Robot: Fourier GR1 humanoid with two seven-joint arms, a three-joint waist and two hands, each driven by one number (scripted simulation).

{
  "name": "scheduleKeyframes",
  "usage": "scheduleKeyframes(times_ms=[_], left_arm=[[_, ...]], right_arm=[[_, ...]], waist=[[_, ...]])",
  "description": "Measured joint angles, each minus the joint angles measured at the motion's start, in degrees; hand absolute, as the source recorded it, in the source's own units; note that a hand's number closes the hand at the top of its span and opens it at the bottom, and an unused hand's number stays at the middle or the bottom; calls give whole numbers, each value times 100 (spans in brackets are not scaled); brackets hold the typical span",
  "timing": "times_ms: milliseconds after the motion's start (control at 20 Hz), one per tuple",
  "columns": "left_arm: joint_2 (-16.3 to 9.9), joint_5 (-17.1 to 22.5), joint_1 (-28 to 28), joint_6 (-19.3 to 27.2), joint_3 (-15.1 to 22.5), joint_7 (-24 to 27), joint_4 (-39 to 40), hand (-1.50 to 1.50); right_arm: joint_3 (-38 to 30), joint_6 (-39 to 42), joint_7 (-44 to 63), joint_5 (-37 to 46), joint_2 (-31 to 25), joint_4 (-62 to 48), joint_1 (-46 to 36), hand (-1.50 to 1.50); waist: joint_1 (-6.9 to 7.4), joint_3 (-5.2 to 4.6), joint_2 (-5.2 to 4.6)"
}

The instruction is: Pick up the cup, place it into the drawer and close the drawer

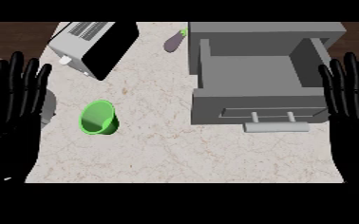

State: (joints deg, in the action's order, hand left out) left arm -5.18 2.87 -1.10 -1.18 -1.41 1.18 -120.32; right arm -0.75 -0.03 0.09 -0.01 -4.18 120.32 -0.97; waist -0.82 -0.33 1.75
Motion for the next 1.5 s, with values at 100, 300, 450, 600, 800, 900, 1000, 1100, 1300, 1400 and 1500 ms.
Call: scheduleKeyframes(times_ms=[100, 300, 450, 600, 800, 900, 1000, 1100, 1300, 1400, 1500], left_arm=[[-134, 285, -32, -241, -96, -30, -55, -150], [-639, 1204, -65, -1266, -337, 230, 351, -150], [-747, 1977, 32, -1606, -468, -123, 854, -150], [-966, 2590, -32, -1960, -724, -322, 1385, -150], [-1156, 2815, -301, -2444, -950, -190, 2347, -150], [-1203, 2670, -478, -2556, -1005, -63, 2798, -150], [-1236, 2564, -587, -2641, -1038, 9, 3135, -150], [-1257, 2441, -679, -2712, -1073, 116, 3471, -150], [-1319, 1992, -794, -2949, -1144, 668, 4332, -150], [-1292, 1706, -908, -2978, -1138, 992, 4834, -150], [-1341, 1453, -1141, -2995, -1182, 1311, 5423, -150]], right_arm=[[-28, 25, -86, -26, 3, 18, 52, -150], [-39, 101, -185, -23, -49, -34, 17, -150], [127, 378, 100, -127, -198, -162, 30, -150], [168, 520, 372, -219, -292, -295, -75, -150], [199, 592, 465, -253, -277, -507, -247, -150], [188, 620, 608, -291, -290, -514, -367, -150], [68, 623, 664, -308, -335, -784, -698, -150], [-139, 749, 462, -434, -420, -1094, -846, -150], [-236, 790, 365, -421, -465, -1360, -1102, -150], [-184, 773, 329, -375, -414, -1323, -1075, -150], [-187, 752, 410, -356, -414, -1296, -1129, -150]], waist=[[31, 13, -66], [57, 20, -143], [73, 21, -181], [79, 24, -186], [69, 29, -186], [65, 29, -185], [73, 30, -185], [75, 30, -185], [70, 32, -187], [59, 31, -187], [48, 30, -188]])
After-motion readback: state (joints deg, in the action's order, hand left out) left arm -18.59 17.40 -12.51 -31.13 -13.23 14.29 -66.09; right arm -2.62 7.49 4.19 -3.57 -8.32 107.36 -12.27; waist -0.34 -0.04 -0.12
